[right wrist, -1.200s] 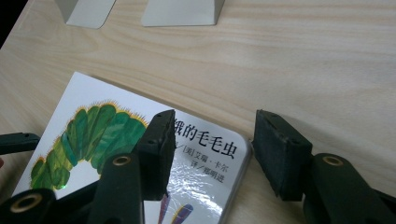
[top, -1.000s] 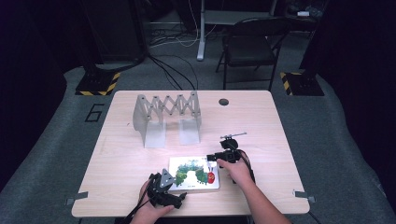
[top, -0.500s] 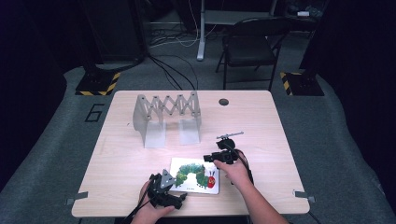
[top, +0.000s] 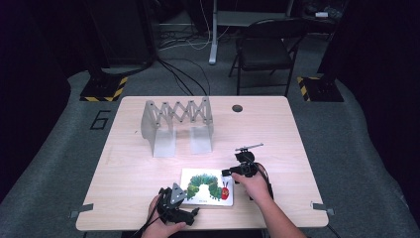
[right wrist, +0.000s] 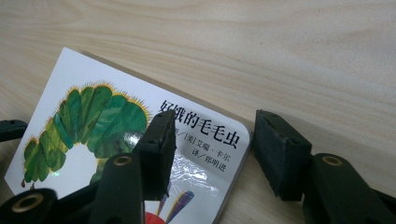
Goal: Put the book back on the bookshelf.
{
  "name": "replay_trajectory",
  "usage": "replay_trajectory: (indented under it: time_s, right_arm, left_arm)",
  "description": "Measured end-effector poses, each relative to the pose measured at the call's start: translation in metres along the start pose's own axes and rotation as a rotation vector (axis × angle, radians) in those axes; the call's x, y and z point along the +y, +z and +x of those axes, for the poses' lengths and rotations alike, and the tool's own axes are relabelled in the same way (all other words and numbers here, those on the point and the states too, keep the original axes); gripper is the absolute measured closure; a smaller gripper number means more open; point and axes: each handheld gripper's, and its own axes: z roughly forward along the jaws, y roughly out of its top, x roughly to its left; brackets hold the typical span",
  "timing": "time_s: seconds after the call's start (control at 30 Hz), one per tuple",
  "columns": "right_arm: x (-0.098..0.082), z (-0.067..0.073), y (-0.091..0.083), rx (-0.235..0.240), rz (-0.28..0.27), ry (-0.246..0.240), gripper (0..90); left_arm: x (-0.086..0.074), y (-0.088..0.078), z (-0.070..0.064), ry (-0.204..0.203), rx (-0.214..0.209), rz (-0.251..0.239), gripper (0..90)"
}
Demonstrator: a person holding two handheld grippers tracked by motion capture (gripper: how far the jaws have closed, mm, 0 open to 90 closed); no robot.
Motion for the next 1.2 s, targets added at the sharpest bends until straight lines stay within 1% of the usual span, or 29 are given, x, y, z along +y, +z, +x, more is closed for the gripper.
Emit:
replay_trajectory:
  time_s: [0.03, 0.17, 0.2, 0.23, 0.27, 0.33, 0.37, 0.4, 0.43, 0.47, 0.5, 0.6, 0.63, 0.67, 0.73, 0.77, 0.8, 0.83, 0.9, 0.97, 1.0, 1.07, 1.2]
  right_arm:
    - [0.000, 0.000, 0.000, 0.008, 0.000, 0.030, 51.4]
    - [0.000, -0.001, -0.001, 0.008, -0.003, 0.030, 53.0]
    - [0.000, -0.001, 0.000, -0.001, -0.007, 0.012, 53.2]
    - [0.000, -0.001, 0.000, -0.001, -0.007, 0.012, 53.2]
    - [0.000, 0.001, -0.001, -0.013, -0.013, -0.010, 53.4]
    - [0.001, 0.003, -0.002, -0.017, -0.015, -0.018, 53.4]
    - [0.001, 0.004, -0.002, -0.023, -0.020, -0.026, 53.5]
    - [0.002, 0.005, -0.003, -0.022, -0.018, -0.020, 53.4]
    - [0.002, 0.005, -0.004, -0.020, -0.020, -0.030, 53.4]
    - [0.002, 0.005, -0.004, -0.021, -0.019, -0.031, 53.4]
    - [0.002, 0.005, -0.004, -0.020, -0.017, -0.032, 53.4]
    - [0.003, 0.005, -0.004, -0.022, -0.017, -0.036, 53.4]
    - [0.003, 0.005, -0.004, -0.024, -0.016, -0.041, 53.4]
    - [0.003, 0.006, -0.003, -0.033, -0.008, -0.052, 53.4]
    - [0.003, 0.008, -0.002, -0.042, 0.001, -0.054, 53.5]
    - [0.003, 0.007, 0.000, -0.049, 0.001, -0.067, 53.5]
    - [0.003, 0.007, 0.000, -0.049, 0.001, -0.067, 53.5]
    - [0.004, 0.007, 0.000, -0.041, 0.006, -0.058, 53.5]
    - [0.004, 0.005, 0.000, -0.036, 0.000, -0.059, 53.5]
    - [0.004, 0.002, -0.001, -0.015, -0.010, -0.027, 53.6]
    - [0.003, -0.001, -0.002, 0.012, -0.016, 0.013, 55.6]
    - [0.003, -0.002, -0.004, 0.026, -0.019, 0.042, 56.2]
    - [0.003, -0.003, -0.009, 0.050, -0.047, 0.064, 57.7]
  left_arm:
    - [-0.001, 0.000, 0.000, -0.001, 0.009, -0.009, 0.4]
    - [-0.001, 0.001, -0.001, -0.008, 0.016, -0.017, 0.3]
    - [0.000, 0.000, -0.001, -0.008, 0.008, -0.009, 0.2]
    - [0.000, 0.000, -0.001, -0.008, 0.008, -0.009, 0.2]
    - [0.000, 0.000, -0.001, -0.005, 0.009, -0.008, 0.2]
    - [-0.001, 0.001, -0.001, -0.008, 0.021, -0.014, 0.2]
    - [0.000, 0.000, 0.000, -0.002, 0.011, -0.005, 0.1]
    - [0.000, 0.000, 0.000, -0.002, 0.010, -0.005, 0.1]
    - [0.000, 0.000, 0.000, -0.002, 0.010, -0.005, 0.1]
    - [0.000, 0.000, 0.000, -0.002, 0.009, -0.004, 0.1]
    - [0.000, 0.000, 0.000, 0.002, 0.018, -0.008, 0.1]
    - [0.000, 0.000, 0.000, 0.003, 0.018, -0.006, 0.1]
    - [0.000, 0.000, 0.000, 0.003, 0.018, -0.006, 0.1]
    - [0.000, 0.000, 0.000, 0.004, 0.010, -0.001, 0.1]
    - [0.000, 0.000, 0.000, 0.005, 0.010, -0.002, 0.2]
    - [0.000, 0.000, 0.000, 0.005, 0.010, -0.002, 0.1]
    - [0.000, 0.000, 0.000, 0.005, 0.010, -0.002, 0.1]
    - [0.000, 0.001, 0.000, 0.001, 0.021, -0.007, 0.1]
    - [0.000, 0.001, 0.000, 0.003, 0.022, -0.007, 0.1]
    - [0.000, 0.000, 0.000, 0.003, 0.021, -0.007, 0.1]
    - [0.000, 0.001, 0.000, 0.002, 0.023, -0.007, 0.1]
    - [0.000, 0.001, -0.001, 0.000, 0.025, -0.008, 0.1]
    - [0.000, 0.001, -0.001, -0.006, 0.032, -0.014, 0.0]
